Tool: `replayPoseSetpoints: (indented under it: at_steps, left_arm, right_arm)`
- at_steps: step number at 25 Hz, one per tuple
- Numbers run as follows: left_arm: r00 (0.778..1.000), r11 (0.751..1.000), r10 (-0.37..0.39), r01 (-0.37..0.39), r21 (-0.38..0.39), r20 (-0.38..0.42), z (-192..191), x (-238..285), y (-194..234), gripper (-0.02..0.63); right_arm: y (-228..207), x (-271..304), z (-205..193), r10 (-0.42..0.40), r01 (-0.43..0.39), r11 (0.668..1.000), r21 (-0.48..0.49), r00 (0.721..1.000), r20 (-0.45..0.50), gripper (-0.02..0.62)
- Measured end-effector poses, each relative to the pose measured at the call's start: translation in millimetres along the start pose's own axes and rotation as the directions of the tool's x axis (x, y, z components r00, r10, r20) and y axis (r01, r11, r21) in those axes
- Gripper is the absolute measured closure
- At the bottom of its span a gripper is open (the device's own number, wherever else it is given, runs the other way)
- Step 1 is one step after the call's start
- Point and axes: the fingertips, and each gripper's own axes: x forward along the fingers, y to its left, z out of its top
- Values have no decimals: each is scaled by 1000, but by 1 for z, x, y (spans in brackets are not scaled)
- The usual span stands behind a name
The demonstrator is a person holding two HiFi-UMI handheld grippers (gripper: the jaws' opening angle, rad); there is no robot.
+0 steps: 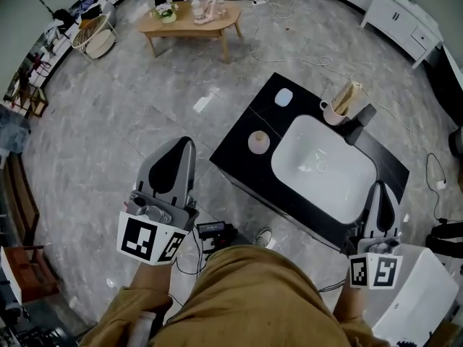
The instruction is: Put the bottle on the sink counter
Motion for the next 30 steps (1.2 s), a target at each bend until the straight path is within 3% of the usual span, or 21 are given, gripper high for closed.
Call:
replayPoseSetpoints:
  at_steps: [15, 30]
  left_arm:
    - [999, 1000, 28, -28, 7, 17, 25, -21, 1, 604]
    - [1000, 1000, -2, 3, -18, 7, 17, -7, -6, 604]
  right_arm:
    - [-25, -21, 15, -49, 48, 999, 13, 998, 28, 592]
    - [-18, -11, 15, -33, 33, 999, 18, 999, 23, 592]
